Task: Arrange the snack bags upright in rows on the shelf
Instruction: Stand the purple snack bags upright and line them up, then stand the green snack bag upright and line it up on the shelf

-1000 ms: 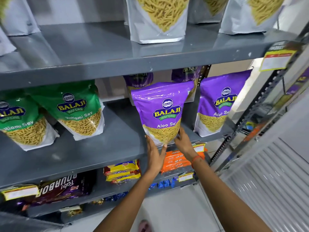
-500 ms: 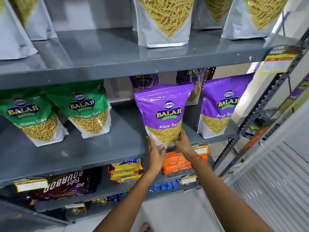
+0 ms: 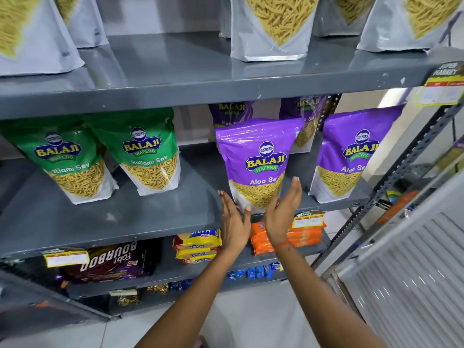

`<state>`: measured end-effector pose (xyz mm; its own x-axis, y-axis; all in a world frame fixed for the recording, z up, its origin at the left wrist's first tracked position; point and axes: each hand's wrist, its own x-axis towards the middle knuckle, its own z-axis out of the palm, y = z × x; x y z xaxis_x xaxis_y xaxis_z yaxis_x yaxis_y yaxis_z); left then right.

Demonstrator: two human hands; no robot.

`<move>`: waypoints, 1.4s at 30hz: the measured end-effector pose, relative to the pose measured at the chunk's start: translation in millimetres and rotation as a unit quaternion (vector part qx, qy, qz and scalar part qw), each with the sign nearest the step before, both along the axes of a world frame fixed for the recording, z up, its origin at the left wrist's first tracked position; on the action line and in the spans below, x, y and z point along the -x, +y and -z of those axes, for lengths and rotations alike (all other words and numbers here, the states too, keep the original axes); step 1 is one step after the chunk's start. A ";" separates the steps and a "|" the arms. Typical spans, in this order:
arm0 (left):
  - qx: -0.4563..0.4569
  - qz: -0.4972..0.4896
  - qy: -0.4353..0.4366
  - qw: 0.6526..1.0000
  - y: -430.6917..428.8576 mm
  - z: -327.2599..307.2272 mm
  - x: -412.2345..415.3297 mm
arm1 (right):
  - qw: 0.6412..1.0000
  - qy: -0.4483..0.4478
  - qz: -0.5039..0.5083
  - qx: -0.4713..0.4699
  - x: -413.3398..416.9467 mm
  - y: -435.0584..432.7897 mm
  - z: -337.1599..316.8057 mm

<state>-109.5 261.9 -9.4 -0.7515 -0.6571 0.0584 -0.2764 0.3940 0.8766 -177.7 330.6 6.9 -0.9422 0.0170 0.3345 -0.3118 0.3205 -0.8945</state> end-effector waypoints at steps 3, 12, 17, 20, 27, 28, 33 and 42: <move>0.063 -0.043 0.072 0.994 -22.5 -10.1 -15.1 | 0.993 0.113 -0.003 0.022 -37.4 -25.5 -9.6; 0.030 -0.126 0.069 0.989 -178.8 -7.2 -68.6 | 0.979 0.076 -0.190 -0.019 -92.9 -173.7 -12.6; -0.124 -0.092 -0.004 0.988 -263.0 0.8 -68.5 | 0.944 -0.142 -0.287 -0.076 -62.4 -239.8 -2.2; -0.138 -0.052 -0.026 0.989 -288.2 0.8 -68.2 | 0.931 -0.210 -0.293 -0.052 -45.4 -258.7 -7.4; -0.139 0.010 -0.020 0.990 -285.9 6.0 -85.8 | 0.923 -0.222 -0.313 -0.013 -60.0 -243.0 -3.1; -0.139 0.016 -0.018 0.990 -282.2 6.4 -89.5 | 0.924 -0.213 -0.317 -0.008 -65.7 -236.3 -0.7; -0.112 0.063 -0.022 0.991 -252.7 18.2 -120.8 | 0.927 -0.194 -0.320 0.001 -89.6 -196.8 6.6; -0.145 0.022 -0.023 0.989 -216.2 11.9 -149.6 | 0.926 -0.197 -0.321 -0.021 -111.3 -162.6 19.8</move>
<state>40.1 45.7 -21.3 -0.7771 -0.6078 -0.1633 -0.3069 0.1395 0.9415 -66.4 168.0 -12.8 -0.8022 -0.5950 -0.0495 -0.1024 0.2189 -0.9704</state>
